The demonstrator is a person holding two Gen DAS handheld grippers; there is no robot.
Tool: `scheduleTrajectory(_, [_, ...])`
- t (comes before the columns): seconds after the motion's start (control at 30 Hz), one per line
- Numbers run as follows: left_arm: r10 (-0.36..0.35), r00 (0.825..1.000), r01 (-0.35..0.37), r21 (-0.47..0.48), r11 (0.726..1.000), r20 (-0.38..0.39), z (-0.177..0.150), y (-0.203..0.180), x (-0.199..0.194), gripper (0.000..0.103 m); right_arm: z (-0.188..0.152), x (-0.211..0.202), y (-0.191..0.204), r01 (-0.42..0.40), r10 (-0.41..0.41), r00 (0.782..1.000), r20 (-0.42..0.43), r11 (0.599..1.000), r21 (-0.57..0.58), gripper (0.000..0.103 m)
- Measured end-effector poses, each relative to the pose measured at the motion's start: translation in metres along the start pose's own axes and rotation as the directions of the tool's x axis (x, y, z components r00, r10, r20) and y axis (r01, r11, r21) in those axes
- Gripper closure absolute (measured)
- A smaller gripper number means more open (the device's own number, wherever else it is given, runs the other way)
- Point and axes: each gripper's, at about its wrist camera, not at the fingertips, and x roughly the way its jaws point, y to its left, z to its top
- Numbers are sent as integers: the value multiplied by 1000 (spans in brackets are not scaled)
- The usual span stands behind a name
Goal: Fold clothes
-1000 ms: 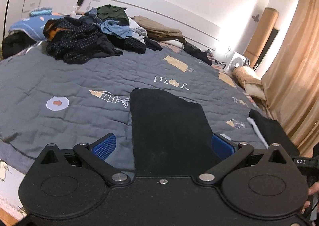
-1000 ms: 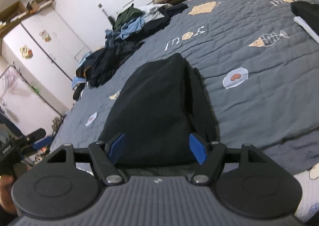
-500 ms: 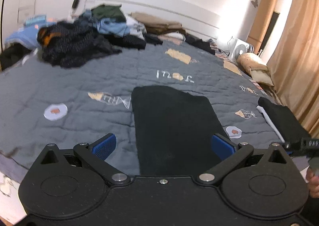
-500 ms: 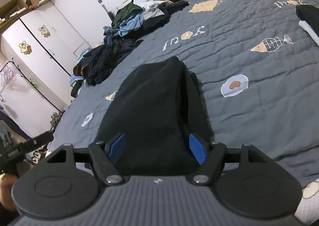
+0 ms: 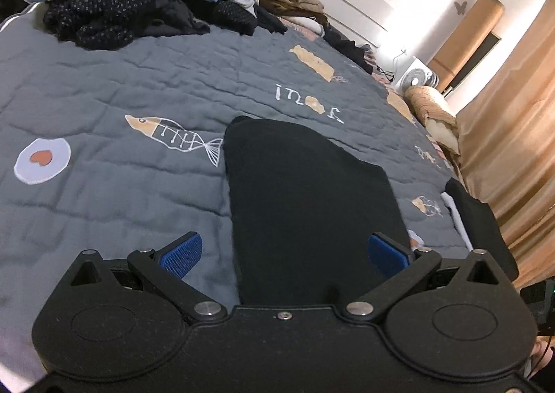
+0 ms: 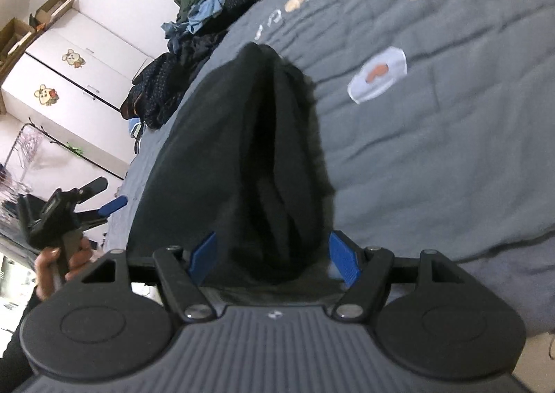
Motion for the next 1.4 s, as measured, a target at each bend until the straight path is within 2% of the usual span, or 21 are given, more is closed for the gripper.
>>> scheduleTrajectory(0.17, [-16,1000,17,-23,1000,3,2,13,13,0,11,18,-19,-31,32,999,-22,998,49,24])
scheduleTrajectory(0.4, [-14,1000,13,-20,1000,-24,13,22,24,0,22,36,-31,-100,105,994,-43,990,104,0])
scheduleTrajectory(0.6, [-29,999,29,-23,999,-14,22,30,28,0,23,38,-13,-191,195,977,-89,980,46,0])
scheduleTrajectory(0.7, [-32,999,32,-29,999,-10,21,33,29,0,22,46,0,-158,152,979,-138,987,-37,0])
scheduleTrajectory(0.83, [-35,999,35,-28,999,-10,17,37,28,0,22,53,-6,-134,131,979,-155,991,-11,0])
scheduleTrajectory(1.1, [-29,1000,29,-46,999,-6,12,48,24,0,29,64,-7,-165,167,977,-131,986,23,0])
scheduleTrajectory(1.2, [-29,1000,28,-43,999,-3,13,48,23,0,32,69,2,-206,213,962,-168,977,55,0])
scheduleTrajectory(1.33, [-29,1000,29,-40,999,1,13,49,22,0,32,71,17,-211,200,956,-216,977,-27,0])
scheduleTrajectory(1.4, [-26,1000,25,-42,999,-4,12,50,24,0,33,78,9,-202,199,956,-217,979,7,0])
